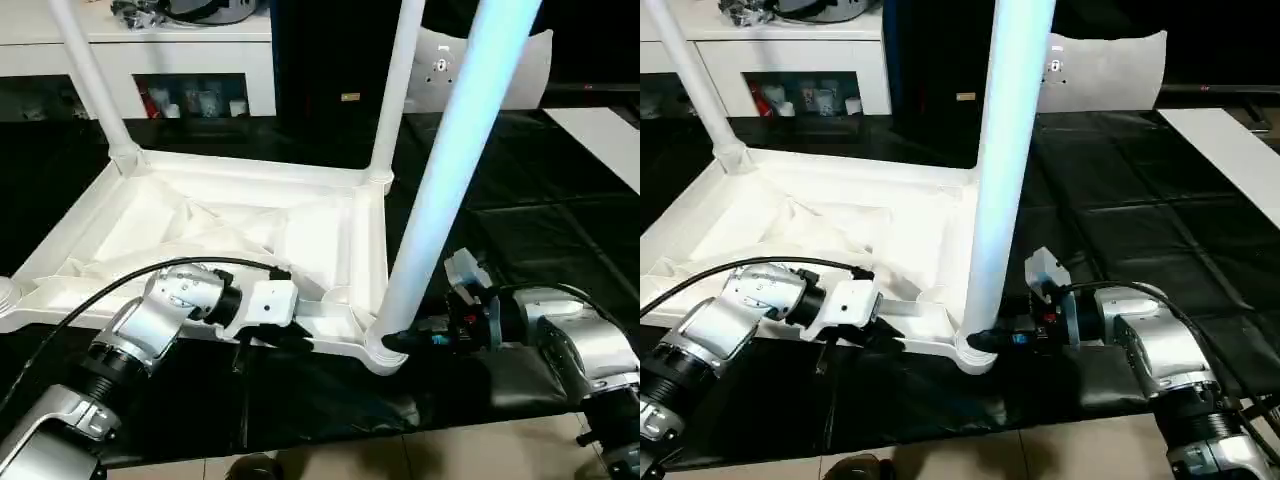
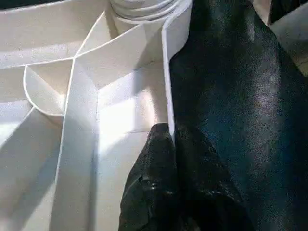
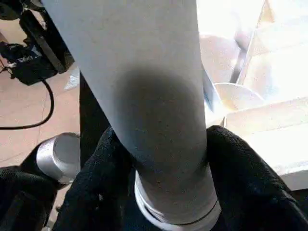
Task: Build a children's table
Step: Rotate leg to tighten
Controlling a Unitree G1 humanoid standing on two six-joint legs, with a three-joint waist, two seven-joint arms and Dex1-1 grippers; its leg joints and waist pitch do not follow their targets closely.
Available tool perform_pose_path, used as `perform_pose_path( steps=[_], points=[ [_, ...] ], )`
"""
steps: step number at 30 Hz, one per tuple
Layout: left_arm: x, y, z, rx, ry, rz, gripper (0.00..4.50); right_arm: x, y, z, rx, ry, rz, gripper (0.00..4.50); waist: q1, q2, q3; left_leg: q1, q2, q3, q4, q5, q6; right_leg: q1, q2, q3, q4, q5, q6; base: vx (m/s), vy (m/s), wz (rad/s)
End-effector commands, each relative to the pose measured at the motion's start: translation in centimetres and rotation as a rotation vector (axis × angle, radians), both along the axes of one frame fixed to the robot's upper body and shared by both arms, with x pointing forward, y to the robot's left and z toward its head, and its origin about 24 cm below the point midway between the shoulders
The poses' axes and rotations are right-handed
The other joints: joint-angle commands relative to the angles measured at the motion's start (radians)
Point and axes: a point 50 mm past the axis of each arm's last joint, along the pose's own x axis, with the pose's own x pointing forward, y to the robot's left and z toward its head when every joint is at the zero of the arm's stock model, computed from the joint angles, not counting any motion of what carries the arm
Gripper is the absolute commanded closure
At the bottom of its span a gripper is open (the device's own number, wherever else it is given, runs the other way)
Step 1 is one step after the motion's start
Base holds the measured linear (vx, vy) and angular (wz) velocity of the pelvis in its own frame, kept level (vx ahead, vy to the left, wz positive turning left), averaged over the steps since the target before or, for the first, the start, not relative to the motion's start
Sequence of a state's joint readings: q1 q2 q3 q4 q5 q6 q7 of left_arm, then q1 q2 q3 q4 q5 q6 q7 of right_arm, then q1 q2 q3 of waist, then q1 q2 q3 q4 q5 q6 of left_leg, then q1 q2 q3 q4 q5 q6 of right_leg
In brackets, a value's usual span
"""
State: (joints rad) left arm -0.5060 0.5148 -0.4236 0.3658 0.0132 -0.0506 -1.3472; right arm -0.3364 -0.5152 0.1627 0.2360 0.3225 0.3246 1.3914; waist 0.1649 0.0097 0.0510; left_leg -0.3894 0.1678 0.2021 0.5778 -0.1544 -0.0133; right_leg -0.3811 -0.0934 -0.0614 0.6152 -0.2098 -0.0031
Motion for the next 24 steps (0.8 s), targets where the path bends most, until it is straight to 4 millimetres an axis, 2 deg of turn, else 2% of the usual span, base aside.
perform_pose_path(
  steps=[1,2,3,4,5,6,7,9,10,11,12,13,14,15,16,17,18,21,22,24],
  points=[
    [-0.5,-1.1,-0.2,-0.036,0.042,0.017,4.50,-0.2,1.8,0.0,0.058,-0.006,-0.020,2.44,-0.006,0.001,-0.062,0.033,0.076,-0.034,-0.074,-0.307,-0.021,0.022,-0.075,0.046,-0.071,-0.194,-0.228,0.000,0.000,0.00],
    [-0.7,-1.6,-0.2,-0.071,0.053,0.056,4.50,0.2,2.5,-0.4,0.046,-0.022,-0.106,2.44,-0.009,0.001,-0.060,0.034,0.076,-0.035,-0.077,-0.318,-0.027,0.019,-0.074,0.046,-0.073,-0.211,-0.225,0.000,0.000,0.00],
    [-0.7,-1.6,-0.2,-0.071,0.053,0.056,4.50,0.2,2.5,-0.4,0.046,-0.022,-0.106,2.44,-0.014,-0.001,-0.058,0.031,0.074,-0.036,-0.078,-0.329,-0.033,0.021,-0.075,0.046,-0.074,-0.229,-0.220,0.000,0.000,0.00],
    [-0.5,-2.3,-0.2,-0.105,0.037,0.131,4.50,0.8,3.3,-0.9,0.016,-0.048,-0.219,2.45,-0.022,0.002,-0.057,0.035,0.072,-0.039,-0.080,-0.358,-0.046,0.018,-0.077,0.047,-0.079,-0.284,-0.209,0.000,0.000,0.00],
    [-0.5,-2.3,-0.2,-0.105,0.037,0.131,4.50,0.8,3.3,-0.9,0.016,-0.048,-0.219,2.46,-0.034,-0.001,-0.052,0.034,0.069,-0.043,-0.082,-0.385,-0.058,0.019,-0.079,0.046,-0.087,-0.351,-0.191,0.000,0.000,0.00],
    [-0.4,-3.2,-0.2,-0.140,0.031,0.211,4.50,1.5,4.3,-1.2,0.005,-0.055,-0.332,2.47,-0.035,0.004,-0.053,0.035,0.070,-0.046,-0.083,-0.395,-0.068,0.018,-0.080,0.046,-0.087,-0.376,-0.182,0.000,0.000,0.00],
    [-0.4,-3.2,-0.2,-0.140,0.031,0.211,4.50,1.5,4.3,-1.2,0.005,-0.055,-0.332,2.49,-0.049,0.001,-0.051,0.033,0.070,-0.048,-0.087,-0.409,-0.078,0.018,-0.078,0.046,-0.089,-0.393,-0.173,0.000,0.000,0.00],
    [-0.2,-4.8,-0.2,-0.179,0.033,0.311,4.50,2.8,5.8,-1.6,-0.003,-0.003,-0.514,2.52,-0.062,0.006,-0.052,0.035,0.068,-0.050,-0.088,-0.428,-0.086,0.015,-0.075,0.046,-0.091,-0.402,-0.163,0.000,0.000,0.00],
    [-0.2,-5.0,-0.2,-0.185,0.033,0.327,4.50,3.1,6.1,-1.7,-0.009,0.010,-0.548,2.53,-0.072,0.010,-0.052,0.035,0.066,-0.052,-0.087,-0.441,-0.093,0.013,-0.073,0.044,-0.092,-0.405,-0.164,0.000,0.000,0.00],
    [-0.1,-5.1,-0.2,-0.187,0.033,0.334,4.50,3.2,6.3,-1.8,-0.013,0.016,-0.564,2.53,-0.080,0.007,-0.053,0.035,0.064,-0.053,-0.087,-0.447,-0.093,0.015,-0.072,0.043,-0.095,-0.408,-0.157,0.000,0.000,0.00],
    [0.3,-6.0,-0.2,-0.194,0.017,0.406,4.50,4.3,6.6,-2.3,-0.079,0.031,-0.707,2.53,-0.080,0.011,-0.053,0.035,0.064,-0.053,-0.087,-0.442,-0.095,0.014,-0.073,0.044,-0.095,-0.402,-0.154,0.000,0.000,0.00],
    [0.5,-6.5,-0.1,-0.197,0.009,0.435,4.50,4.5,6.9,-2.5,-0.082,0.031,-0.732,2.53,-0.091,0.013,-0.050,0.034,0.062,-0.052,-0.088,-0.450,-0.101,0.010,-0.068,0.044,-0.095,-0.395,-0.157,0.000,0.000,0.00],
    [0.7,-6.9,-0.1,-0.199,0.001,0.468,4.50,4.8,7.2,-2.5,-0.083,0.018,-0.741,2.53,-0.095,0.011,-0.051,0.040,0.061,-0.052,-0.085,-0.470,-0.105,0.007,-0.070,0.044,-0.101,-0.414,-0.152,0.000,0.000,0.00],
    [0.8,-7.2,0.0,-0.195,-0.004,0.486,4.50,4.8,7.5,-2.4,-0.072,0.000,-0.730,2.19,-0.095,0.009,-0.052,0.044,0.060,-0.051,-0.082,-0.473,-0.101,0.006,-0.072,0.044,-0.105,-0.422,-0.148,0.000,0.000,0.00],
    [0.9,-7.3,0.0,-0.187,-0.016,0.497,4.50,4.9,7.7,-2.4,-0.068,-0.015,-0.729,2.19,-0.094,0.009,-0.051,0.046,0.061,-0.049,-0.079,-0.471,-0.088,0.004,-0.073,0.047,-0.110,-0.417,-0.144,0.000,0.000,0.00],
    [1.0,-7.2,0.0,-0.172,-0.029,0.508,4.50,5.0,7.8,-2.1,-0.038,-0.033,-0.740,1.85,-0.094,0.009,-0.052,0.042,0.060,-0.048,-0.080,-0.457,-0.075,0.007,-0.070,0.047,-0.109,-0.401,-0.141,0.000,0.000,0.00],
    [1.0,-6.9,-0.1,-0.163,-0.034,0.507,4.50,5.0,7.8,-1.8,-0.012,-0.035,-0.737,1.82,-0.094,0.005,-0.053,0.039,0.060,-0.048,-0.081,-0.446,-0.068,0.009,-0.069,0.047,-0.108,-0.391,-0.140,0.000,0.000,0.00],
    [1.1,-6.4,-0.2,-0.146,-0.045,0.510,4.50,4.9,7.6,-1.5,0.018,-0.046,-0.735,1.72,-0.090,0.011,-0.059,0.036,0.062,-0.044,-0.081,-0.398,-0.050,0.011,-0.063,0.048,-0.099,-0.301,-0.152,0.000,0.000,0.00],
    [1.3,-5.6,-0.2,-0.124,-0.068,0.508,4.50,4.7,7.1,-1.2,0.021,-0.084,-0.716,1.45,-0.088,0.010,-0.059,0.034,0.062,-0.043,-0.082,-0.387,-0.047,0.013,-0.063,0.048,-0.096,-0.275,-0.159,0.000,0.000,0.00],
    [1.5,-4.8,-0.2,-0.104,-0.087,0.504,4.50,4.4,6.3,-1.1,0.015,-0.118,-0.676,1.34,-0.082,0.010,-0.062,0.029,0.062,-0.042,-0.080,-0.361,-0.036,0.020,-0.063,0.047,-0.093,-0.239,-0.157,0.000,0.000,0.00]
  ],
)
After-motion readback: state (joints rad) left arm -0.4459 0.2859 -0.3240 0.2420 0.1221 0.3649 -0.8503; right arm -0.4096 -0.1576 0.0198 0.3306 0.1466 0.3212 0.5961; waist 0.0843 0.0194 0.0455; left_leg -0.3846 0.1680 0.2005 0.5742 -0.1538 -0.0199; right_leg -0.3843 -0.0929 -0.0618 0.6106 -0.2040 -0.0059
